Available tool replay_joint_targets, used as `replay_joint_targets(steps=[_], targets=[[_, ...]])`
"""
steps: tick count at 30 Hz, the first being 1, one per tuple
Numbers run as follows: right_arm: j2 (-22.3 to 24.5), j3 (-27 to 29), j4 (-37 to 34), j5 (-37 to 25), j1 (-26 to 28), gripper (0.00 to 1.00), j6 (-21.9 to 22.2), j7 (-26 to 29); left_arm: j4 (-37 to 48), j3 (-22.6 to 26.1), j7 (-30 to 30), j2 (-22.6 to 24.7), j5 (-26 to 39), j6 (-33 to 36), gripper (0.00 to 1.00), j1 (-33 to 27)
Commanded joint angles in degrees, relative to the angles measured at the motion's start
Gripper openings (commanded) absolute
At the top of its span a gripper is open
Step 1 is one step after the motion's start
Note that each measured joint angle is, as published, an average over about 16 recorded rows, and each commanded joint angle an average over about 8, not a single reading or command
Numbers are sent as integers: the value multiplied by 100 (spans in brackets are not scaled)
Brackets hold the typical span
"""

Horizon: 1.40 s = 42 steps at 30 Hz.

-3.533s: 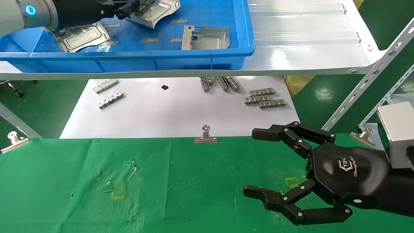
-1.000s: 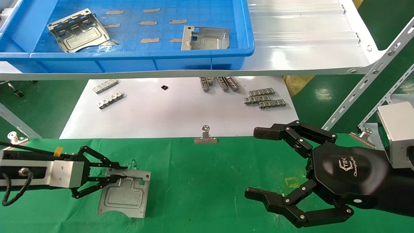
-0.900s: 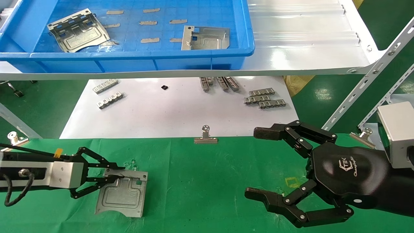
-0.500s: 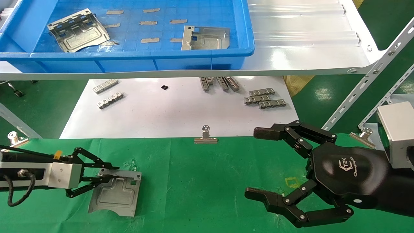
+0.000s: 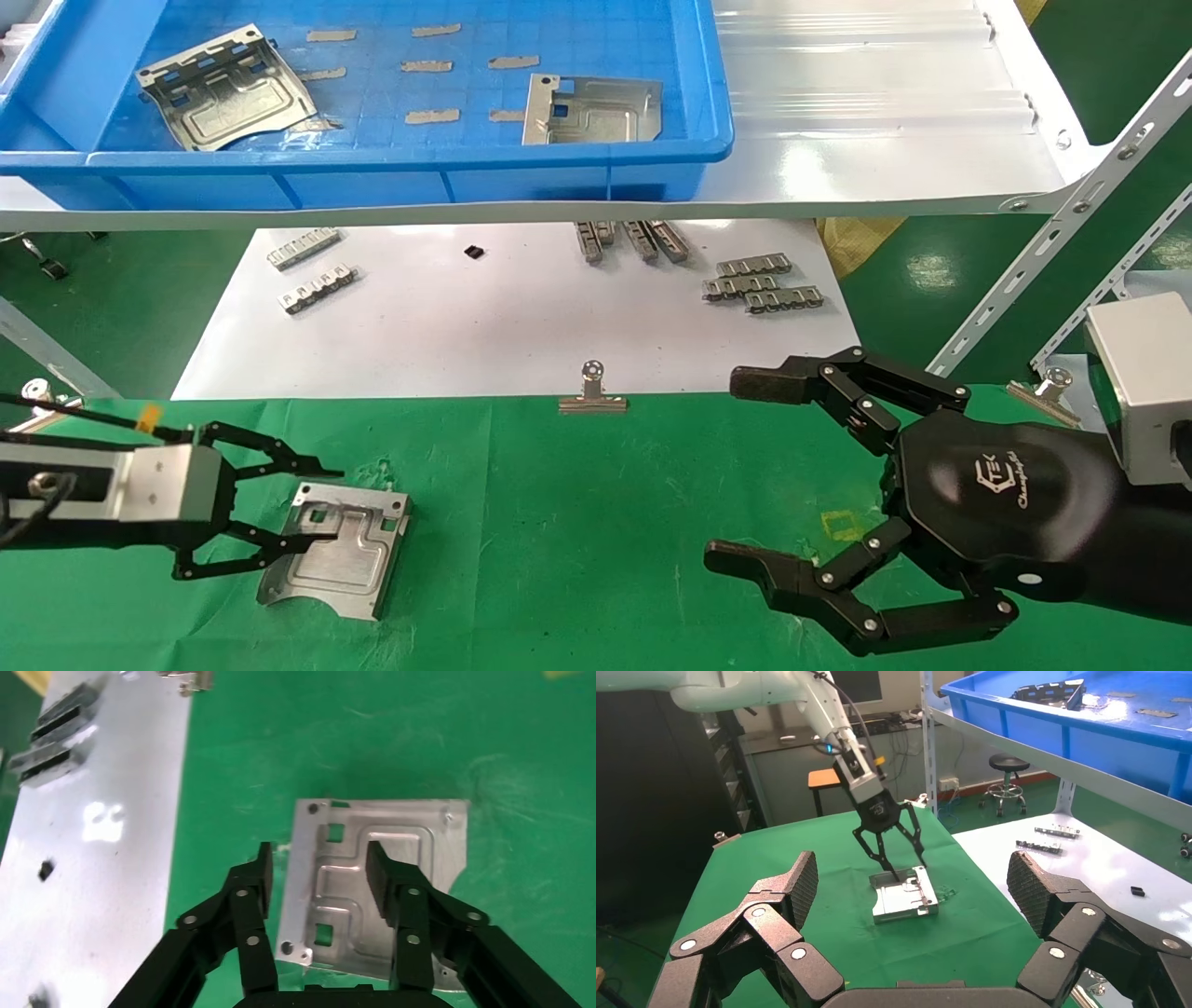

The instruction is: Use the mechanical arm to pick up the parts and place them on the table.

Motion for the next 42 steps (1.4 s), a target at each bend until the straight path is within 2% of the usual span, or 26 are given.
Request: replay_joint_targets(steps=[1,8,14,24,42], targets=[[0,0,0,0,0,100,0,0,106,-16,-161,-2,-66,89,100,-58],[0,0,0,0,0,100,1,0,846,-362,-903,75,-1065,569,100,185],[0,1,-1,1,-1,100,2,0,1235,-525,-1153,148,-1543,767,100,368],[0,1,-1,1,-1,100,1,0,996,-560,-1122,115,-1401,693,100,385],[0,1,-1,1,-1,100,2,0,-426,-1578,-1992,-19,-1507,593,100,1176]])
